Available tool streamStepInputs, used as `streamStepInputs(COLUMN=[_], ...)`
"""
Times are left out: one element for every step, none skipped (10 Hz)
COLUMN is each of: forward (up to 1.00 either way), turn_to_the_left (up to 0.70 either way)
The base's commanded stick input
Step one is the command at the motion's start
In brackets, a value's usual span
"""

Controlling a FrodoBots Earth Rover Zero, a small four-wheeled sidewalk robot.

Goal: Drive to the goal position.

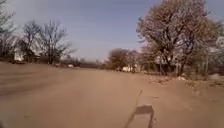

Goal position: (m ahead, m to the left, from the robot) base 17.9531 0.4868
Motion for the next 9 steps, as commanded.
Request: streamStepInputs(forward=[0.7, 0.7, 0.7, 0.7, 0.7, 0.7, 0.7, 0.7, 0.7], turn_to_the_left=[0.0, 0.0, 0.0, 0.0, 0.0, 0.0, 0.0, 0.0, 0.0])
